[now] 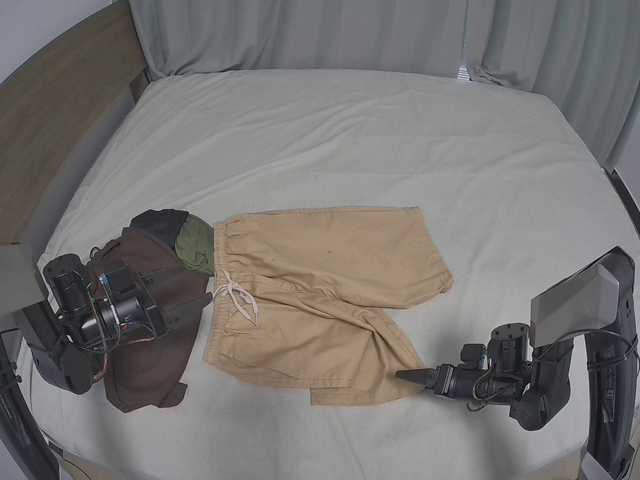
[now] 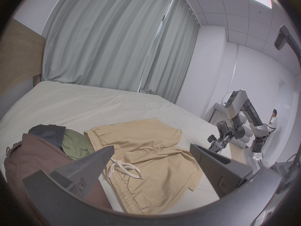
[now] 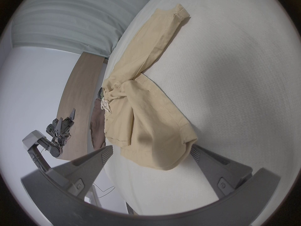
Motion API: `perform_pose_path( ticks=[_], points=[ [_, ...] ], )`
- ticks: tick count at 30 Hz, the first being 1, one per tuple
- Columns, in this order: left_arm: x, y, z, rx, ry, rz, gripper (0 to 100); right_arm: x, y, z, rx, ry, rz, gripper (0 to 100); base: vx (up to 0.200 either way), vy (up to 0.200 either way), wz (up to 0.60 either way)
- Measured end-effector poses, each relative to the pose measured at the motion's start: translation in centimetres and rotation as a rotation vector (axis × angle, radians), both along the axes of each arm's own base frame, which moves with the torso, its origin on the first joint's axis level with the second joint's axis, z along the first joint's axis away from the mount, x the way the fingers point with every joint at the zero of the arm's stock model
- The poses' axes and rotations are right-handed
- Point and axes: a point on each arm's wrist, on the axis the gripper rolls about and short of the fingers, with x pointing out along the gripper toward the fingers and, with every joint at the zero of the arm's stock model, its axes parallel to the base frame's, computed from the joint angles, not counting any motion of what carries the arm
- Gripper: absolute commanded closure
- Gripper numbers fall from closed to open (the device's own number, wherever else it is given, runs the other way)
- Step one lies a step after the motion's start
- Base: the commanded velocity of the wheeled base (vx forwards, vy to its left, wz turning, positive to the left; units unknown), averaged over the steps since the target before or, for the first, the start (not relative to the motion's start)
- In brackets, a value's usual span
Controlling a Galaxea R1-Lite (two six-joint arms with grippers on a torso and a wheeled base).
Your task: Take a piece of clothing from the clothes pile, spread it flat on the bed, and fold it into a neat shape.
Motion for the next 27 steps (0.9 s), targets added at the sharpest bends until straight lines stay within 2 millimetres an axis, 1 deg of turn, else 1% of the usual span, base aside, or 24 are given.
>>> perform_pose_path(
  ticks=[7,12,16,17,27],
  points=[
    [0.0,0.0,-0.1,0.000,0.001,-0.001,0,0.4,0.2,0.6,0.034,-0.002,-0.017,0,0.000,0.000,0.00],
    [0.0,-0.1,-0.1,0.000,0.003,-0.002,0,0.6,0.2,1.6,0.074,-0.001,-0.042,0,0.000,0.000,0.00],
    [0.0,-0.1,-0.1,0.001,0.003,-0.002,0,0.5,0.1,2.1,0.081,-0.006,-0.049,0,0.000,0.000,0.00],
    [0.0,-0.1,-0.1,0.001,0.003,-0.004,0,0.5,0.0,2.1,0.082,-0.008,-0.050,100,0.000,0.000,0.00],
    [0.0,-0.1,-0.2,0.002,0.004,-0.004,0,0.4,-0.2,1.8,0.051,-0.007,-0.088,100,0.000,0.000,0.00]
  ],
)
